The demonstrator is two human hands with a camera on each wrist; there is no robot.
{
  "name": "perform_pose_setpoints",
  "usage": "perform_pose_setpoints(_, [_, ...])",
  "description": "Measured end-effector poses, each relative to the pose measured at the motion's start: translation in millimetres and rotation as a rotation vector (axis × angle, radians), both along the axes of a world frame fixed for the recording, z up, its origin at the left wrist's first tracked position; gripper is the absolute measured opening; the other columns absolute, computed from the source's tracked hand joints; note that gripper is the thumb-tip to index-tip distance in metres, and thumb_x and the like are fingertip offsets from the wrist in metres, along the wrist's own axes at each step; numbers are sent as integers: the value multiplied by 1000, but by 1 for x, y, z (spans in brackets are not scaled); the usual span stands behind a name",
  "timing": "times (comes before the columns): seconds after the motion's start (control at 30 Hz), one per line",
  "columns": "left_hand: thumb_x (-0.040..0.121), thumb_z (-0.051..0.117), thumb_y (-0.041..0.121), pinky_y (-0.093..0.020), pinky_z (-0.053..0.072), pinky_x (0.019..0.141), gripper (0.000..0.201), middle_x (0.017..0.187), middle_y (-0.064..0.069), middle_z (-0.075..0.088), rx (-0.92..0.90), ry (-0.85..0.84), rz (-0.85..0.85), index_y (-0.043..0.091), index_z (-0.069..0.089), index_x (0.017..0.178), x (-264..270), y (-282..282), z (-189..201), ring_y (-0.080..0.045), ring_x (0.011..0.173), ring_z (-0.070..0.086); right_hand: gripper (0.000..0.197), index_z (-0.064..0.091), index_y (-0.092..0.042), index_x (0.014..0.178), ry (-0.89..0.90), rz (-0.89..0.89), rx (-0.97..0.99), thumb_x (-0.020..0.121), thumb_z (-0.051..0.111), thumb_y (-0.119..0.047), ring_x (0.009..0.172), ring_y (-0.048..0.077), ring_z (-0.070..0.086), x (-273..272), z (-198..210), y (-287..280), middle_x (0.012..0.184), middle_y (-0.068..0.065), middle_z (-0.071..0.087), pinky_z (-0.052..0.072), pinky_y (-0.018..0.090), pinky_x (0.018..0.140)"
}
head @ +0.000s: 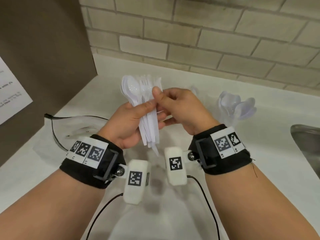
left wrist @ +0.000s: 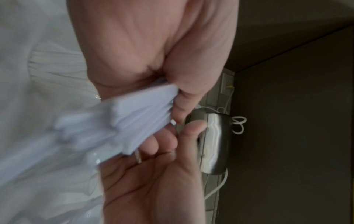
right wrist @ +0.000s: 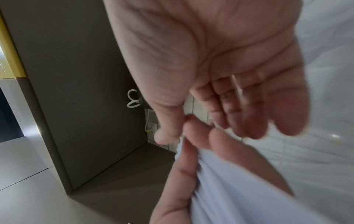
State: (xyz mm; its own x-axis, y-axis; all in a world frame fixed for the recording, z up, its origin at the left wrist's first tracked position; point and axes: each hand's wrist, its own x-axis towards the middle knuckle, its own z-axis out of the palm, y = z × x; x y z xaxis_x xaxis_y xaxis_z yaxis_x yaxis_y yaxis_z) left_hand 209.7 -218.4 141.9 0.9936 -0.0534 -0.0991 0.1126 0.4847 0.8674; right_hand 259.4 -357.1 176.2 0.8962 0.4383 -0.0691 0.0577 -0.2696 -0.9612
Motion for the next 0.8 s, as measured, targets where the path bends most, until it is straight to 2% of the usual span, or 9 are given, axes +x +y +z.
perform_pose_setpoints(0.1, [94,54,14,-34,58,79,25,96,-11,73,-123,8,132,1,61,115,5,2,-4,-22,91,71,41,64,-7,103,111,122,-120,89,60,-45,73,20,69,0,-6,-9,88,7,73,60,41,74])
perform_pose_setpoints(0.2, [94,56,16,-29,56,71,14,80,1,69,-218,-5,223,10,65,103,8,8,-7,-12,76,68,31,55,-9,118,215,288,-103,90,65,-19,77,27,70,-5,-14,-10,90,14,71,58,42,80])
perform_pose_setpoints(0.27, [93,56,17,-28,56,74,14,80,3,69,-220,-30,240,13,65,102,8,11,-8,-11,77,68,42,48,-8,125,225,334,-36,87,65,-1,72,27,70,-7,-20,-7,81,11,70,60,38,75])
perform_pose_setpoints(0.33, [93,56,19,-29,55,77,15,82,5,70,-220,-54,231,15,64,104,7,13,-9,-11,78,69,48,47,-6,126,181,344,-22,84,66,7,61,19,68,-7,-22,-4,73,7,69,58,31,64])
perform_pose_setpoints(0.4, [93,56,21,-30,54,80,16,83,7,69,-248,-71,226,17,63,106,7,15,-9,-11,80,68,58,47,-6,132,150,355,-45,80,69,9,57,16,65,-6,-22,-3,72,8,67,57,29,64])
perform_pose_setpoints(0.47, [94,55,22,-31,53,80,15,82,9,67,-285,-91,232,19,62,106,6,16,-9,-11,80,66,65,47,-10,135,129,364,-76,78,71,10,60,16,65,-3,-21,-4,70,9,64,60,35,72])
perform_pose_setpoints(0.6, [95,53,23,-29,52,76,13,79,11,64,-360,-98,267,21,63,103,5,12,-10,-8,75,65,63,49,-11,134,92,368,-166,78,72,8,63,19,67,-2,-19,-4,62,1,66,61,37,77])
perform_pose_setpoints(0.7, [95,54,22,-28,54,70,12,78,8,65,-303,-71,307,18,64,101,6,8,-9,-9,70,65,62,49,-15,130,62,377,-214,77,74,5,61,15,67,-4,-16,-4,76,3,67,60,35,74])
perform_pose_setpoints(0.8, [95,56,18,-28,56,69,10,74,5,67,-149,-41,371,14,65,92,9,4,-8,-10,68,67,65,45,-25,131,69,370,-203,79,73,1,70,16,69,-6,-12,-7,91,2,67,60,39,74])
